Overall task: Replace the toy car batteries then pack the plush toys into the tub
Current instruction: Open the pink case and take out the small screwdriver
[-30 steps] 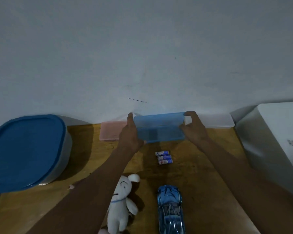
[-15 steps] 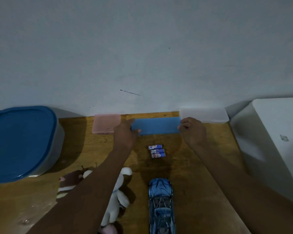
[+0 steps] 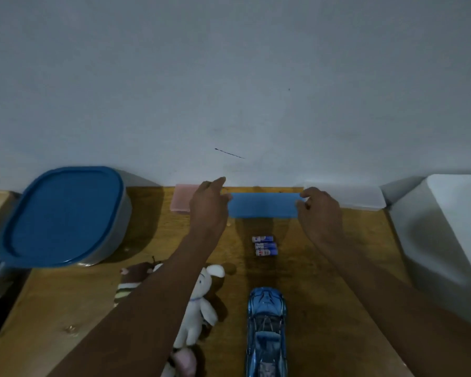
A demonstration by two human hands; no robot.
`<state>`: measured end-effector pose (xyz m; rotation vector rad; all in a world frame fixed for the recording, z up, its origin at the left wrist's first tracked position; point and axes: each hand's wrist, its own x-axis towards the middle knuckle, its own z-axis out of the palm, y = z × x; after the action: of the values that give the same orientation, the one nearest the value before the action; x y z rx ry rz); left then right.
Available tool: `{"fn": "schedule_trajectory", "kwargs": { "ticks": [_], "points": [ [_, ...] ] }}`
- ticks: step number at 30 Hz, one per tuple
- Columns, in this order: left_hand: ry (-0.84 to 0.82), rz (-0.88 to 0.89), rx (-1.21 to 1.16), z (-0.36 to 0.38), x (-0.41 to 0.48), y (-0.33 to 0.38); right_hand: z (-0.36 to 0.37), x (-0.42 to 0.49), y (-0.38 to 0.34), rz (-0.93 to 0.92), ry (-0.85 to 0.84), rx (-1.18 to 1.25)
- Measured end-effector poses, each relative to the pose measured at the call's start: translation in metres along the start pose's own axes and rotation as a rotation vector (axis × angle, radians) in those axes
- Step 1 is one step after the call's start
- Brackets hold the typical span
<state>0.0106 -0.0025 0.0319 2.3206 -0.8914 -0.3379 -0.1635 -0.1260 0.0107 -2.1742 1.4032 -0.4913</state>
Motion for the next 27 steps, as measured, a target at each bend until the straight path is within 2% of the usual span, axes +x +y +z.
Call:
{"fn": "schedule_trajectory", "kwargs": {
  "ticks": [2,4,9,14,19,21,27],
  "points": [
    [0.113,-0.013,-0.048,-0.017,-0.005,-0.017,0.006,-0.010,-0.016,-0.110,-0.058,0.051],
    [0.145,-0.067,-0.031,-0.033,-0.004,-0.045,0.021,-0.019,-0.042,-0.210,-0.151,0.113],
    [0.009,-0.178,0.049,-0.052,0.006,-0.114,0.083,-0.021,-0.111,-0.469,-0.294,0.000],
    [-0.110,-0.139,-0.039,-0.043,0.018,-0.136,0.130,-0.013,-0.138,-0.532,-0.404,-0.222],
    [-0.127,-0.002,-0.113,-0.033,0.023,-0.154,0.141,-0.013,-0.136,-0.703,-0.305,-0.417],
    [-0.108,0.000,-0.143,-0.031,0.020,-0.162,0.144,-0.016,-0.136,-0.812,-0.253,-0.578],
    [-0.136,-0.008,-0.216,-0.033,0.023,-0.165,0.150,-0.017,-0.139,-0.989,-0.237,-0.912]
  ]
}}
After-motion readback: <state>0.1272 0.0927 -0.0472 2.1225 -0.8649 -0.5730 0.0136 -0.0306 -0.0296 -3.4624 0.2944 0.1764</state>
